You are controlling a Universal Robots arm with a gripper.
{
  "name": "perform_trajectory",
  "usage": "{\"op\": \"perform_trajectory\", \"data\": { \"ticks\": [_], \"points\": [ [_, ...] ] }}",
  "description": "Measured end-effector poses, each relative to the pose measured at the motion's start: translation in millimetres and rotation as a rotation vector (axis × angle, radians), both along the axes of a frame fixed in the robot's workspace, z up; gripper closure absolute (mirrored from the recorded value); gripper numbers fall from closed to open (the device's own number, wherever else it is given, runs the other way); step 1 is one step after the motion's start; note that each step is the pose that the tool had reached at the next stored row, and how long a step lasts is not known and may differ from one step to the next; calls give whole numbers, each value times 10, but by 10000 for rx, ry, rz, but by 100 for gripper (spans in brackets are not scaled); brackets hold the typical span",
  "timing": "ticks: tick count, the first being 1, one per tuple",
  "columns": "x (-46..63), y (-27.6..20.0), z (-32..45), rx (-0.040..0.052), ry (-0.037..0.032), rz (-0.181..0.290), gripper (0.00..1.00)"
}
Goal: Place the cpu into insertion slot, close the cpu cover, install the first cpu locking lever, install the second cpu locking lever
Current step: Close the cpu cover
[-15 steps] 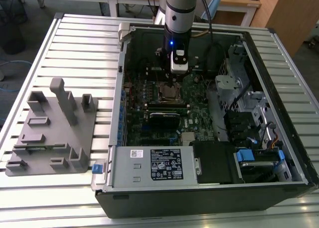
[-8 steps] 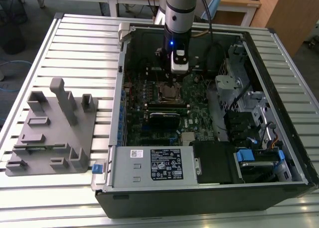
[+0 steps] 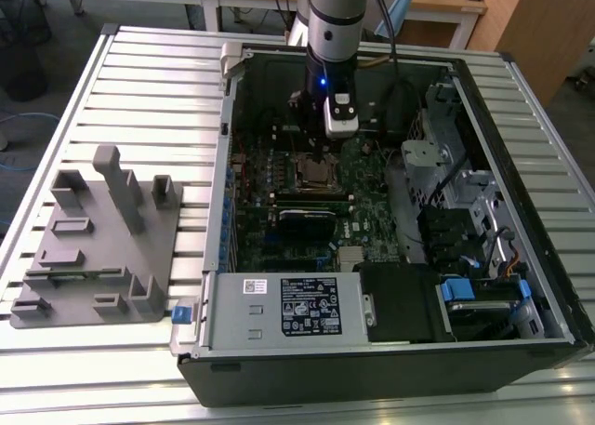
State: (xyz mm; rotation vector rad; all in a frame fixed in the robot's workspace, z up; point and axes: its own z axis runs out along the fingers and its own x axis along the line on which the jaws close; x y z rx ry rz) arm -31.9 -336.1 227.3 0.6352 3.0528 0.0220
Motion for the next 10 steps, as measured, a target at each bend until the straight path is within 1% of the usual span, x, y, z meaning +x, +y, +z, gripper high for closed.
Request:
{"op": "perform_trajectory", "data": {
  "ticks": [10],
  "points": [
    [0,0,-14,0,0,1664,89]
  ]
}}
